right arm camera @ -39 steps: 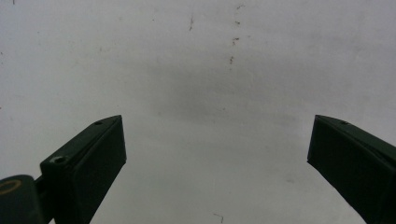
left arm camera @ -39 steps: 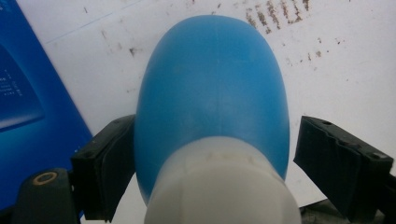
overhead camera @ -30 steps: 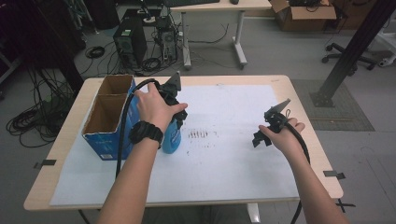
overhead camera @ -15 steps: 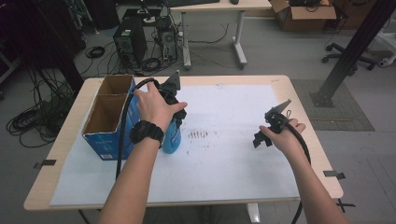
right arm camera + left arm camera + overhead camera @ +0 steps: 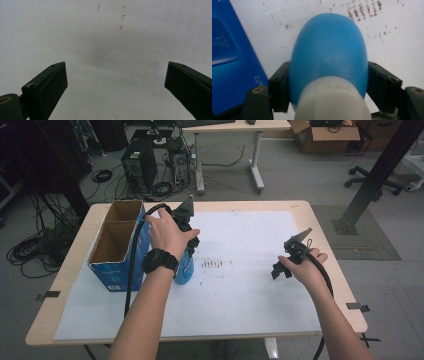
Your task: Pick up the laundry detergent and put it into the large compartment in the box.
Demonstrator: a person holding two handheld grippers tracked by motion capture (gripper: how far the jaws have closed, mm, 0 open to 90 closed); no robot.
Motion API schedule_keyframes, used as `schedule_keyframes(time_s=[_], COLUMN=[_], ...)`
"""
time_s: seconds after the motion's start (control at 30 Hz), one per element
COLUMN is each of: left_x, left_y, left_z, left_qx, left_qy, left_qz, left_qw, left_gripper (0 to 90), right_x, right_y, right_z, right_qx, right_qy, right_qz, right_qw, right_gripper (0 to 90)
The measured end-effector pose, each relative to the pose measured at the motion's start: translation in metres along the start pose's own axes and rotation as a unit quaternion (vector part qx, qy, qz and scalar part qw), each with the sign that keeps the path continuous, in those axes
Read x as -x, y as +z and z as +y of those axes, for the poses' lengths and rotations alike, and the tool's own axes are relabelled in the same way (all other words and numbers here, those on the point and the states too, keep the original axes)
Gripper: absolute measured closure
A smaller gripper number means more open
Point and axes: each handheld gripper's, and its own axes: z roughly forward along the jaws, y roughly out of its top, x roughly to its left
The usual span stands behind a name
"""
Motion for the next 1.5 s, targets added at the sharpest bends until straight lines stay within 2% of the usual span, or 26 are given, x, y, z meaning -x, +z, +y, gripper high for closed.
schedule_keyframes(time_s=[0.2, 0.73, 0.87, 0.93, 0.97, 1.0, 1.03, 1.07, 1.23, 1.3, 1.4, 1.43, 1.5], left_x=[-0.001, 0.000, -0.002, -0.002, -0.002, -0.002, -0.002, -0.001, -0.001, -0.002, -0.003, -0.005, -0.006], left_y=[-0.001, -0.007, -0.020, -0.033, -0.033, -0.042, -0.042, -0.052, -0.068, -0.082, -0.091, -0.101, -0.106], left_z=[0.000, 0.001, 0.000, -0.001, -0.001, -0.002, -0.002, -0.003, -0.004, -0.005, -0.006, -0.007, -0.007], left_qx=[0.002, -0.002, 0.000, 0.004, 0.004, 0.009, 0.009, 0.012, 0.017, 0.018, 0.022, 0.026, 0.028], left_qy=[-0.005, -0.003, -0.002, -0.001, -0.001, 0.001, 0.001, 0.003, 0.006, 0.006, 0.004, 0.005, 0.004], left_qz=[0.005, 0.007, 0.006, 0.003, 0.003, 0.002, 0.002, 0.001, 0.001, 0.003, 0.004, 0.007, 0.008], left_qw=[1.0000, 1.0000, 1.0000, 1.0000, 1.0000, 1.0000, 1.0000, 0.9999, 0.9998, 0.9998, 0.9997, 0.9996, 0.9996], left_gripper=[36.0, 36.9, 36.9, 36.9, 37.0, 37.0, 37.0, 37.0, 37.0, 37.0, 37.0, 37.0, 37.0], right_x=[0.000, 0.000, -0.001, -0.002, -0.003, -0.003, -0.003, -0.005, -0.008, -0.009, -0.009, -0.009, -0.009], right_y=[0.000, -0.003, -0.005, -0.007, -0.008, -0.009, -0.009, -0.011, -0.015, -0.017, -0.019, -0.019, -0.019], right_z=[0.000, 0.000, 0.000, 0.001, 0.001, 0.001, 0.001, 0.002, 0.002, 0.003, 0.003, 0.003, 0.004], right_qx=[0.000, 0.001, 0.003, 0.006, 0.007, 0.007, 0.007, 0.008, 0.011, 0.013, 0.014, 0.014, 0.014], right_qy=[-0.001, -0.003, -0.004, -0.003, -0.004, -0.006, -0.006, -0.008, -0.010, -0.010, -0.011, -0.010, -0.011], right_qz=[0.001, 0.001, 0.002, 0.003, 0.004, 0.005, 0.005, 0.005, 0.006, 0.007, 0.007, 0.007, 0.008], right_qw=[1.0000, 1.0000, 1.0000, 1.0000, 1.0000, 0.9999, 0.9999, 0.9999, 0.9999, 0.9998, 0.9998, 0.9998, 0.9998], right_gripper=[4.6, 4.6, 4.6, 4.6, 4.7, 4.7, 4.7, 4.6, 4.6, 4.6, 4.6, 4.6, 4.6])
